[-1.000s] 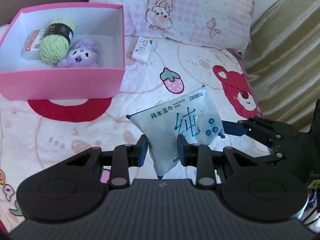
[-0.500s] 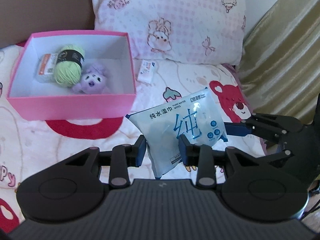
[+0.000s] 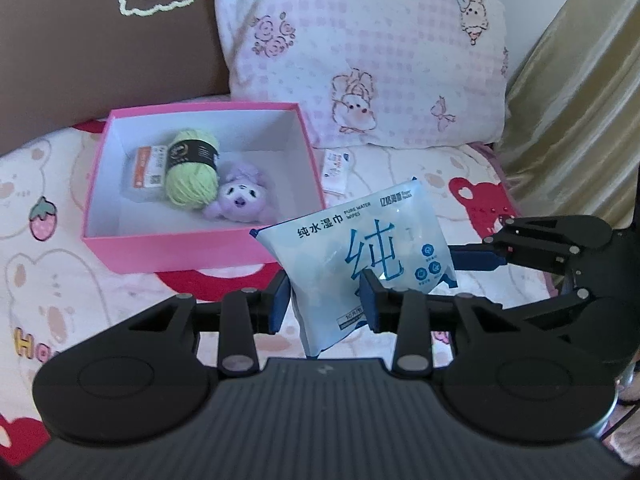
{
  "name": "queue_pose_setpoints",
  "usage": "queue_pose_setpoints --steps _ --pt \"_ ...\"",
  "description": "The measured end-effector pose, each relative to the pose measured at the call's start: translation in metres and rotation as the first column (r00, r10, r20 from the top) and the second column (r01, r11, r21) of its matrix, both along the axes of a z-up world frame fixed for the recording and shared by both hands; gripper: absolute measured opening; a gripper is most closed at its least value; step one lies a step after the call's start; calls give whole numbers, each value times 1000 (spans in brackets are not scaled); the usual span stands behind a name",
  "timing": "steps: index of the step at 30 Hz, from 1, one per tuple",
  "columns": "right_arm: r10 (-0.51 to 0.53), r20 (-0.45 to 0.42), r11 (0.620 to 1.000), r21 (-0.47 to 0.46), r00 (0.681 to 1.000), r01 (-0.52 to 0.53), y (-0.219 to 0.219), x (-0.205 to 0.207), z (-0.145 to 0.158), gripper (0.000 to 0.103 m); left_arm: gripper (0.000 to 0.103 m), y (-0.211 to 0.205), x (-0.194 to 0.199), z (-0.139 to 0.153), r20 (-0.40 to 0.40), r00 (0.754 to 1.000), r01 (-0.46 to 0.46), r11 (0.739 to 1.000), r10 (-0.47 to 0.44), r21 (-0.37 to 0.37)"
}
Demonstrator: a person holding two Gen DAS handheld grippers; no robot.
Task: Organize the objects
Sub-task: 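Lift the wet-wipes package with the left gripper and carry it toward the pink box, then lower the wet-wipes package into the pink box beside the yarn ball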
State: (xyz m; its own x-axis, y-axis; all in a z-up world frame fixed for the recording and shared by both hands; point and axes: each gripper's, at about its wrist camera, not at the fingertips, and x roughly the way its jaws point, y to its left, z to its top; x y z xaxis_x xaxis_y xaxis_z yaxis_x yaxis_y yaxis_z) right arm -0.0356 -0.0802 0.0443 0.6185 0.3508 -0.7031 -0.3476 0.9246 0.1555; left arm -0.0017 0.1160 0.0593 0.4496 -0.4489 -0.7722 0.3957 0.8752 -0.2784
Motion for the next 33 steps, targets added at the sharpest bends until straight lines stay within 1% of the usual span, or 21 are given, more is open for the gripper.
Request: queue_pose_setpoints --steps 2,5,7,12,17,21,25,29,33 --pt "5 -2 1000 1 1000 -5 6 7 4 49 36 4 4 4 -2 1000 -2 1000 3 12" --pt "22 5 1000 -21 1000 -22 16 22 9 49 36 9 14 12 20 1000 -4 998 3 55" --pt "20 7 1000 -12 1000 -20 20 32 10 49 36 11 20 16 32 999 -9 997 7 80" --pt "17 9 1000 6 1000 -17 31 66 14 49 36 26 47 20 30 998 -49 994 46 97" --pt "38 -28 999 28 999 -37 39 113 12 54 36 40 85 18 38 994 -101 989 98 104" --pt "31 -80 997 67 996 -26 39 144 -1 55 36 48 118 2 0 992 -129 986 130 103" --pt "25 -133 996 88 991 -13 41 168 -22 56 36 54 143 -22 -23 987 -154 983 157 101" --pt "17 -191 995 103 981 2 43 185 -51 56 36 55 157 -51 -58 984 -163 979 171 123" --pt "6 -204 993 115 979 18 43 192 -72 56 36 57 166 -72 -79 981 -166 978 177 124"
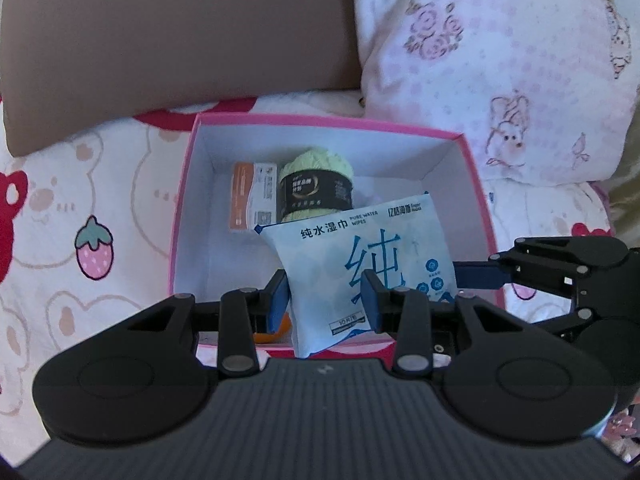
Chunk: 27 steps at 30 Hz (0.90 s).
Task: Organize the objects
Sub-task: 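Lower the wet-wipes package into the pink box beside the yarn ball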
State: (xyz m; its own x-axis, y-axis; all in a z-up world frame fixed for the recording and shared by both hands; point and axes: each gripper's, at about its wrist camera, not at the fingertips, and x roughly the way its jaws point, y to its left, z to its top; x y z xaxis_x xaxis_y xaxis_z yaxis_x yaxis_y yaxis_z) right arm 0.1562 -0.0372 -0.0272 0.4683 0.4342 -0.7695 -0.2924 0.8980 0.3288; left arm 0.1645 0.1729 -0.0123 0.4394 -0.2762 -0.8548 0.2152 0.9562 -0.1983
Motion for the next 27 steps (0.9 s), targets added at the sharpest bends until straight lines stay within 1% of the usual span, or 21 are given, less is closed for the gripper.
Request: queue_pose_setpoints --steps 2,4,7,10,15,20,27 --pt "1 -26 1000 14 1000 -1 1 5 -12 56 36 -1 5 -9 -23 1000 10 1000 -10 13" --pt "-3 -55 1000 25 998 4 1 9 -23 56 36 -2 12 -19 -37 999 0 1000 1 24" --pt "-42 -55 999 4 998 42 4 13 -37 56 36 -6 21 -31 -61 998 -10 999 12 33" --pt "-51 -79 999 7 996 52 3 16 -47 56 36 -10 26 -40 -66 998 -6 999 10 53" --pt "-76 -132 996 33 988 81 -3 24 -62 57 35 -9 28 -59 -94 995 -16 999 19 33" --pt "-96 -157 994 29 983 102 -5 31 -75 58 34 -5 29 -73 -102 994 -34 999 34 4" --pt "-122 -198 991 27 973 130 -5 33 -87 62 33 -9 28 -84 -99 995 -14 1000 15 11"
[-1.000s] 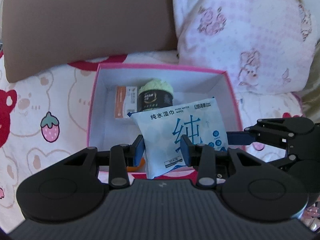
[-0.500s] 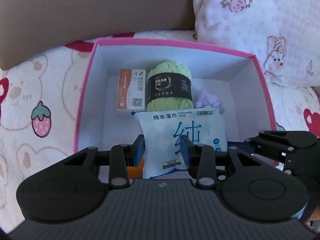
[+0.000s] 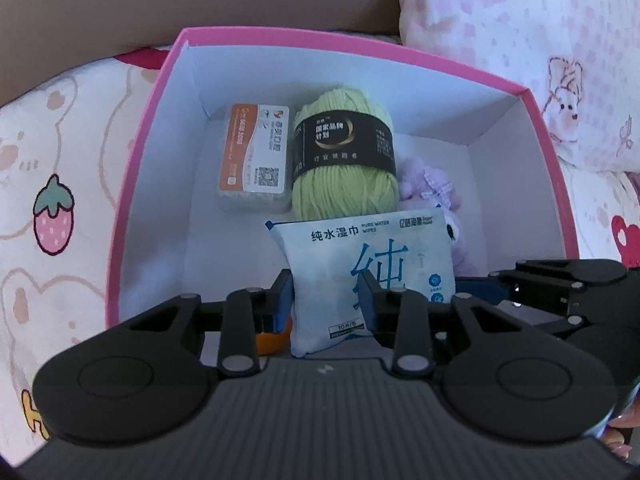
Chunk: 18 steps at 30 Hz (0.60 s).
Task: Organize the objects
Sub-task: 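Lower the wet-wipes package into the pink box beside the yarn ball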
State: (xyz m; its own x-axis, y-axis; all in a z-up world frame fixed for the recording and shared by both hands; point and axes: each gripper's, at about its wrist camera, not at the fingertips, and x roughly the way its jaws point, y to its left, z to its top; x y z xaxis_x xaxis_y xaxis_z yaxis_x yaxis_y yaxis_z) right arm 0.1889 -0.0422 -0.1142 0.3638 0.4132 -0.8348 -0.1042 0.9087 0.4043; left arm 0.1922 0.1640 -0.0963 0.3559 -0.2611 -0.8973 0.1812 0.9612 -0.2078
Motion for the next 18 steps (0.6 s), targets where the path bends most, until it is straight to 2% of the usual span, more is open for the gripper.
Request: queue_pose_setpoints --steps 5,8,11,18 --pt "-15 -28 1000 -21 999 14 3 7 -8 64 33 -2 3 -8 4 1000 -6 1000 6 3" --pt "-16 -24 998 -66 1000 15 5 9 -12 67 33 -2 3 -15 15 1000 -19 1000 19 -25" --pt "-17 -24 998 -62 1000 15 4 9 -14 68 33 -3 1 -21 21 999 -37 999 37 -26" --pt "-13 -22 999 -51 1000 12 -4 3 -3 68 35 -4 -4 -17 49 997 -59 998 58 33"
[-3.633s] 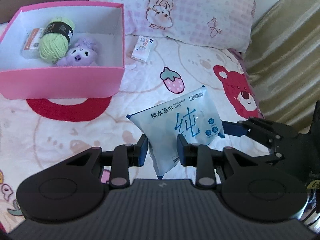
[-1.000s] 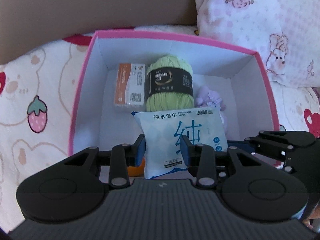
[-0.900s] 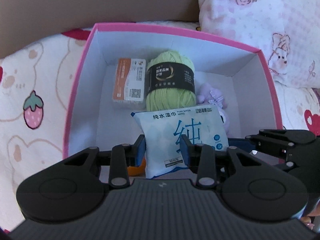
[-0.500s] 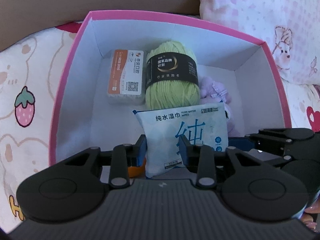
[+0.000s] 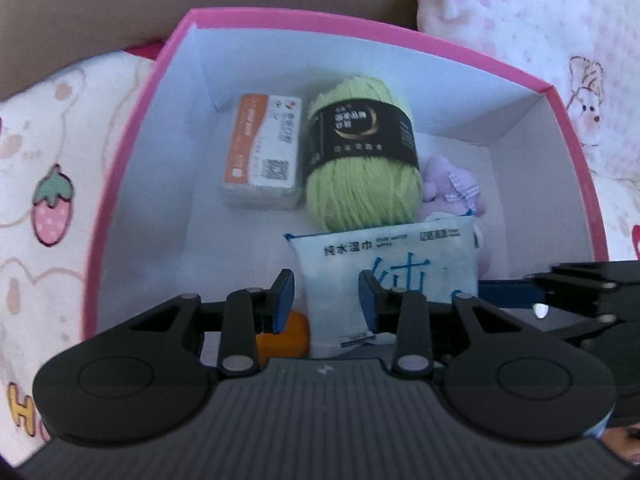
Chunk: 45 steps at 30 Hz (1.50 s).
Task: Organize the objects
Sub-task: 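Lower the wet-wipes package into the pink box beside the yarn ball, then open the left gripper to release the wet-wipes package and withdraw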
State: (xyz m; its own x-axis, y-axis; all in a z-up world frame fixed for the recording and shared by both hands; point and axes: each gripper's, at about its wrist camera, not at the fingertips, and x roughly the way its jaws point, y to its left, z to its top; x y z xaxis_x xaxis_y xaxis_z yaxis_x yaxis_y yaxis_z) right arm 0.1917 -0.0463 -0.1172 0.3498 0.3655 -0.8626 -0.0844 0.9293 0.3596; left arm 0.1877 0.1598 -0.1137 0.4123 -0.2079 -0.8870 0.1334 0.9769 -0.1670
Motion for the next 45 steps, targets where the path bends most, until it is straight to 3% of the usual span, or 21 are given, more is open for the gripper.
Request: queue_pose_setpoints --steps 3,6,9,12,24,27,31,37,45 --pt "7 51 1000 19 999 -8 -3 -10 14 68 35 7 -5 12 10 999 -46 998 47 -49" --pt "34 192 998 44 981 -43 -5 -29 36 68 34 19 -12 30 29 993 -109 985 114 -137" --pt "66 274 994 68 959 -88 -14 -49 55 68 35 19 -22 50 64 993 -87 989 95 -118" --pt "86 319 995 25 944 -99 -17 -62 72 69 36 14 -32 68 71 995 -57 993 65 -101" --pt "197 376 978 -135 906 -157 -25 -114 125 70 46 3 -83 123 58 998 7 991 1 -133" --pt "197 389 979 -134 900 -156 -25 -125 138 71 49 0 -97 139 76 997 32 992 -23 -118" --pt "180 407 983 -119 895 -143 -26 -138 150 80 53 -2 -116 157 92 994 66 993 -58 -95" --pt "257 415 965 -160 873 -208 -21 -164 164 81 58 -7 -144 177 135 983 139 987 -128 -80" --pt "277 422 958 -194 863 -212 -31 -196 168 88 62 -20 -171 182 125 977 180 982 -172 -52"
